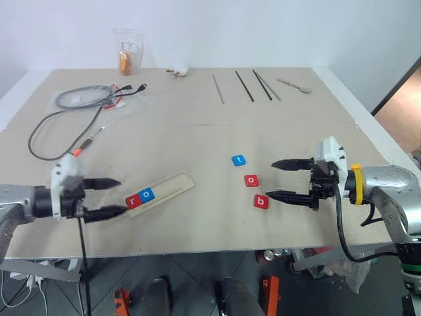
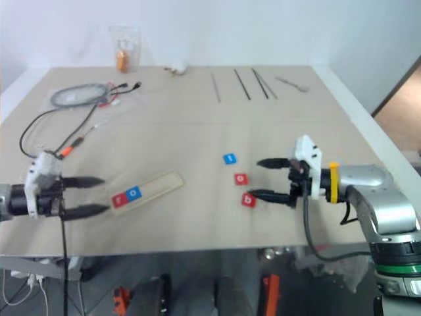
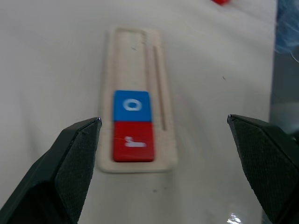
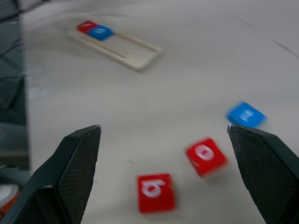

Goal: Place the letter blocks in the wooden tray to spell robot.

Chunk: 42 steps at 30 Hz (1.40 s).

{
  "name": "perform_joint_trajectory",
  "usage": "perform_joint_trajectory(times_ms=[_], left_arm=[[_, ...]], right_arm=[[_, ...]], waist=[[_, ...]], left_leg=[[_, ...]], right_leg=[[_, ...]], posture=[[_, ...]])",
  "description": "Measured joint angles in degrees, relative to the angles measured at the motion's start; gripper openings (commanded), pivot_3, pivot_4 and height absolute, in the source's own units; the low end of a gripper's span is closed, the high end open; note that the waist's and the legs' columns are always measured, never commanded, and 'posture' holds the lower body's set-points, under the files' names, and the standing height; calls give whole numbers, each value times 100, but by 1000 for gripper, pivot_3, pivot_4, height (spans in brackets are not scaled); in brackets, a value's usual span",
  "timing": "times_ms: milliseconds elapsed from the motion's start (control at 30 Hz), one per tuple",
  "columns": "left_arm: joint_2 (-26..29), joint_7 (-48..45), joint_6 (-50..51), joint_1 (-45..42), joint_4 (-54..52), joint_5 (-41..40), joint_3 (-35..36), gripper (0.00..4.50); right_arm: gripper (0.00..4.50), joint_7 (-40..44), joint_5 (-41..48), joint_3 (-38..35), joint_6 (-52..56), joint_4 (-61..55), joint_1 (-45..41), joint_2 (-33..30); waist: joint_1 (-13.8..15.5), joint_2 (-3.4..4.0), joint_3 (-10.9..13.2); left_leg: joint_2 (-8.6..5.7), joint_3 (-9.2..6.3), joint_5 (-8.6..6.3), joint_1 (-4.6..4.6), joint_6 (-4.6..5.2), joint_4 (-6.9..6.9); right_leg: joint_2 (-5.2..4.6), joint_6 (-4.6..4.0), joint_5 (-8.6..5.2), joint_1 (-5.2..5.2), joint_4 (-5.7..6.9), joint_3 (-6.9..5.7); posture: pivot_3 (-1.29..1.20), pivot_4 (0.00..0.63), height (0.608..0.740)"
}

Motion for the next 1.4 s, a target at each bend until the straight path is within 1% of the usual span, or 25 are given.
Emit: perform_joint_trajectory(times_ms=[133, 267, 400, 833, 900, 1033, 1167, 1300, 1400], left_arm=[[-216, 101, -454, -205, 322, 528, -491, 4500], [-402, 216, -580, -330, 362, 729, -711, 4500], [-563, 362, -604, -392, 349, 779, -790, 4500], [-582, 771, -784, -161, -20, 1084, -811, 4500], [-661, 862, -699, -166, -47, 1034, -795, 4500], [-827, 1013, -299, -306, -138, 678, -735, 4500], [-788, 1066, -128, -424, -206, 487, -543, 4500], [-475, 1008, -87, -405, -139, 507, -446, 4500], [-359, 935, -115, -353, -57, 600, -409, 4500]], right_arm=[[4473, 12, -35, 286, -87, -134, -245, 177], [4473, 1, -45, 359, -97, -136, -340, 232], [4473, 1, -26, 367, -97, -252, -337, 233], [4473, -74, 60, 366, -84, -323, -229, 237], [4473, -78, 62, 366, -83, -332, -229, 239], [4473, -78, 62, 366, -83, -334, -229, 243], [4473, -75, 63, 366, -82, -334, -229, 243], [4473, -76, 64, 366, -51, -335, -229, 243], [4473, -76, 66, 366, -42, -336, -229, 243]], waist=[[3, 0, 0], [8, -1, -1], [15, -2, -1], [14, -1, -1], [14, -1, -1], [15, -1, -1], [13, -1, -1], [3, -1, -1], [6, -1, -1]], left_leg=[[1, 2, 1, 0, 0, 10], [2, 3, 0, -7, 0, 21], [2, 1, 0, -6, 1, 25], [3, 1, 1, -1, 1, 42], [3, 1, 1, -1, 2, 43], [3, 1, 1, -3, 2, 50], [4, 1, 1, -3, 2, 50], [6, 1, 1, -3, 2, 50], [6, 1, 1, -3, 2, 50]], right_leg=[[2, -1, 6, 3, 0, 7], [2, 4, 8, 3, 1, 6], [4, 6, 10, 6, 3, 6], [4, 1, 23, 11, 6, 8], [4, 2, 24, 12, 6, 8], [5, 5, 26, 13, 6, 8], [6, 7, 28, 13, 6, 8], [9, 6, 28, 11, 7, 8], [7, 6, 27, 12, 7, 8]], posture=[[0, 150, 740], [0, 150, 740], [0, 150, 740], [0, 150, 740], [0, 150, 740], [0, 150, 740], [0, 150, 740], [0, 150, 740], [0, 150, 740]])
